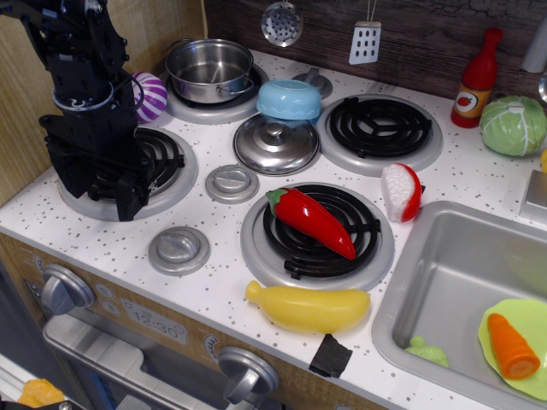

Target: Put pepper in pan

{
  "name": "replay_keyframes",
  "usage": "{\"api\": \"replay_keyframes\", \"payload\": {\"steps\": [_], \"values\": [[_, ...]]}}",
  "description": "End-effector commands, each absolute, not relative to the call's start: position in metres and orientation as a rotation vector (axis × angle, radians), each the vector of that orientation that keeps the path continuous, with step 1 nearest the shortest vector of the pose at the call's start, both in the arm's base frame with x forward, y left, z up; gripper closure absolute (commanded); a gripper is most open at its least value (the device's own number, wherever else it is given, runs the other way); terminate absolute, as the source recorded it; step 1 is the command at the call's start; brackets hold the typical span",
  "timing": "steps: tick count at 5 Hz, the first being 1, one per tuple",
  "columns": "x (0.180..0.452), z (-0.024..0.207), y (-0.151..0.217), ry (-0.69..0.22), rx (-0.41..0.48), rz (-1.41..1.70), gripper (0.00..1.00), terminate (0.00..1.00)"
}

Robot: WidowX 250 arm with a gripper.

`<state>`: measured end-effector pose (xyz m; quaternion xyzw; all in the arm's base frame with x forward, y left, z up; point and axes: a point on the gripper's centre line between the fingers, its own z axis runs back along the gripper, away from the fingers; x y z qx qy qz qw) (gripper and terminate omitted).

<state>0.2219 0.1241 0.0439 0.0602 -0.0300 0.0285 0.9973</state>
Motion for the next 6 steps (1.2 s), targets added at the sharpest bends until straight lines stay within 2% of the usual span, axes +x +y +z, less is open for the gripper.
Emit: {"api": "replay_keyframes", "payload": {"steps": [1, 3, 4, 6], "values": [[0.222, 0.044, 0.124, -0.06, 0.121, 0.057, 0.0, 0.0], [0.24, 0.073, 0.047, -0.035, 0.047, 0.559, 0.0, 0.0], [0.261, 0.082, 0.02, -0.047, -0.037, 0.809, 0.0, 0.0], [0.291, 0.078, -0.013, -0.126, -0.074, 0.955, 0.0, 0.0]]}}
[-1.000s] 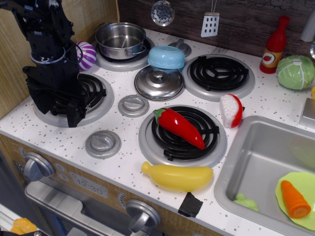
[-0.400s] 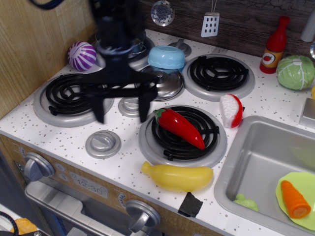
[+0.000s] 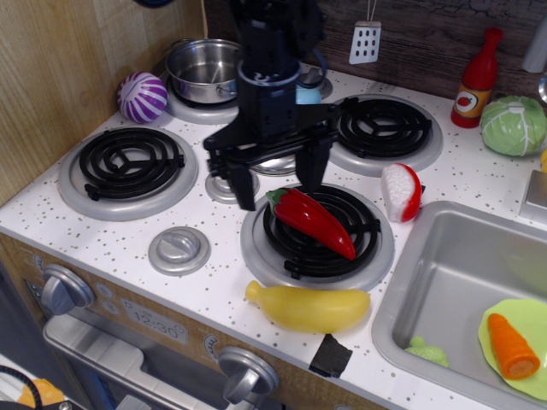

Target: Put pepper in pan

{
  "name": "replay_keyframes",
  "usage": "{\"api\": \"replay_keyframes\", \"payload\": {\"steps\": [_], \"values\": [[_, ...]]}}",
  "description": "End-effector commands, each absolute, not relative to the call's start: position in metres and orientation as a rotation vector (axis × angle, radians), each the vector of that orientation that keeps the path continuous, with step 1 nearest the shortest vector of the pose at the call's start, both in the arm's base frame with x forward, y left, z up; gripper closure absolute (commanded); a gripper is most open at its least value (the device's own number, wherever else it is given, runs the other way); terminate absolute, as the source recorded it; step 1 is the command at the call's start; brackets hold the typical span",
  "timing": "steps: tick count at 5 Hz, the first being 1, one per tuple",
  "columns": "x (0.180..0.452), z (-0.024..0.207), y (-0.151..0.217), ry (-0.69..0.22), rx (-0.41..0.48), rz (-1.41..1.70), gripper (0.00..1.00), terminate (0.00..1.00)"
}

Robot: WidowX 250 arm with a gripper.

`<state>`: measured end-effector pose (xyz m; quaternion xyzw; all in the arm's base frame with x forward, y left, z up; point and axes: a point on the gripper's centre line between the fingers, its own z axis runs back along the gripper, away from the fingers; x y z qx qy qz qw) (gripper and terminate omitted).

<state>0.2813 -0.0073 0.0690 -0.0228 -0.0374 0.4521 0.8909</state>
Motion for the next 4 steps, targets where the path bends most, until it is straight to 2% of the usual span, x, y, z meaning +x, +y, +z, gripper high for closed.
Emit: {"api": "replay_keyframes", "payload": {"steps": [1, 3, 4], "values": [[0.298, 0.075, -0.029, -0.129, -0.05, 0.999, 0.0, 0.0], [0.3, 0.053, -0.041, -0.138, -0.054, 1.059, 0.0, 0.0], [0.3, 0.038, -0.033, -0.146, -0.07, 1.056, 0.0, 0.0]]}}
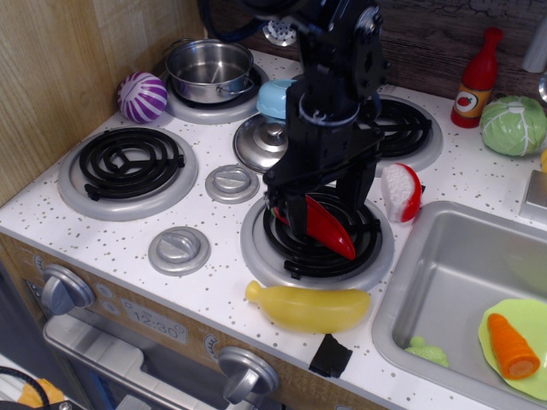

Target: Put pepper in pan

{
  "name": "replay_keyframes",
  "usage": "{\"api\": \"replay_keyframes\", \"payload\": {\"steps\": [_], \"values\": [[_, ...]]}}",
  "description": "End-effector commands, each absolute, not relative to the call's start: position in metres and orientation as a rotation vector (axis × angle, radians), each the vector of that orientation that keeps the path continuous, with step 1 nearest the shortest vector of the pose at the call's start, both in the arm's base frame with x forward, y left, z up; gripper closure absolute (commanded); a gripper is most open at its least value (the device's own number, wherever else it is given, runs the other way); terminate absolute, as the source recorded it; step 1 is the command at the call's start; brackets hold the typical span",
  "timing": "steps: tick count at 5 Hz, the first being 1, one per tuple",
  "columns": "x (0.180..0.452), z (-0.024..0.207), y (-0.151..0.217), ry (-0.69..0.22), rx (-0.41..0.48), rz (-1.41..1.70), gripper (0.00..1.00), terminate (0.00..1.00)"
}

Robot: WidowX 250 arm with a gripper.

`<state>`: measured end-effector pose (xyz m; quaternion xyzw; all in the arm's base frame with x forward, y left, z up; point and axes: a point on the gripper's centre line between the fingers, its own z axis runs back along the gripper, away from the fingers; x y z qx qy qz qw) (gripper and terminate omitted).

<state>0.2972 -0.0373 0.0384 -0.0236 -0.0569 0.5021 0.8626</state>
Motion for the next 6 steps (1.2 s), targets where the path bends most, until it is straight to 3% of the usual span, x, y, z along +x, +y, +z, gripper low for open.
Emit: {"api": "replay_keyframes", "payload": {"steps": [1, 2, 3, 4, 6], "values": [[0.3, 0.027, -0.028, -0.131, -0.044, 1.017, 0.0, 0.0], [0.299, 0.019, -0.026, -0.151, -0.04, 1.014, 1.0, 0.0], [0.301, 0.023, -0.019, -0.173, -0.001, 0.967, 1.0, 0.0], [0.313, 0.044, 0.01, -0.223, 0.149, 0.852, 1.0, 0.0], [0.349, 0.072, 0.085, -0.306, 0.259, 0.602, 1.0, 0.0]]}}
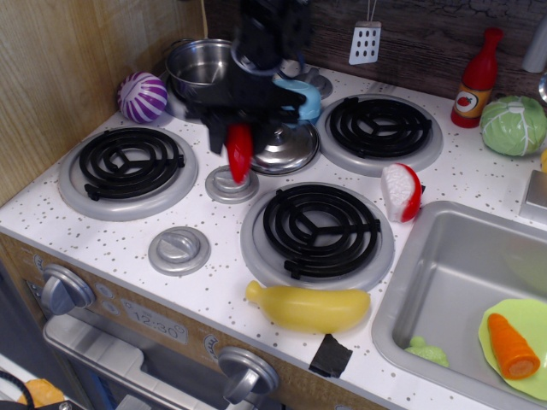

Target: Put pepper in pan

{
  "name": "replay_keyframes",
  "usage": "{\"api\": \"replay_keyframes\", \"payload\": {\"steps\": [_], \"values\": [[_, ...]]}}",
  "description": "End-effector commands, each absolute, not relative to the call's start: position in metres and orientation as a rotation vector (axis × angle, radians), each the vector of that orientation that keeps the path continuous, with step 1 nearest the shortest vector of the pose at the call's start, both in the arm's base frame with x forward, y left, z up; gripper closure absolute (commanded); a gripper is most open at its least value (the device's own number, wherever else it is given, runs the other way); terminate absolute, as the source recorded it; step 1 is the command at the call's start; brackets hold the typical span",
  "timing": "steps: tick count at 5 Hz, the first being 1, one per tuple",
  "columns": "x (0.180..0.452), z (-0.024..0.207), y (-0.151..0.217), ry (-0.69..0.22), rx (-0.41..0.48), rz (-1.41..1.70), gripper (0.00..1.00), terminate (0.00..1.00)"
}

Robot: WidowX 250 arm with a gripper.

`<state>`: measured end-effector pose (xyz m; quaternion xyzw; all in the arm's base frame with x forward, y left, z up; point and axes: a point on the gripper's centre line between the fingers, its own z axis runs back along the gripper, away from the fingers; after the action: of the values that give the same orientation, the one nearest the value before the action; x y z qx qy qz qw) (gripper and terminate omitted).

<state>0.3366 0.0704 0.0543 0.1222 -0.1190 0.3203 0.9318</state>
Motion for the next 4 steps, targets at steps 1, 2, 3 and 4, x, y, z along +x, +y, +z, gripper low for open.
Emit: {"api": "replay_keyframes", "payload": {"steps": [1, 2, 3, 4], "values": [[0.365, 0.08, 0.112, -0.303, 0.293, 0.484, 1.0, 0.0], [0.385, 0.091, 0.134, -0.3, 0.313, 0.355, 1.0, 0.0], [0.404, 0.099, 0.157, -0.255, 0.299, 0.245, 1.0, 0.0], [0.414, 0.101, 0.172, -0.256, 0.264, 0.147, 1.0, 0.0]]}}
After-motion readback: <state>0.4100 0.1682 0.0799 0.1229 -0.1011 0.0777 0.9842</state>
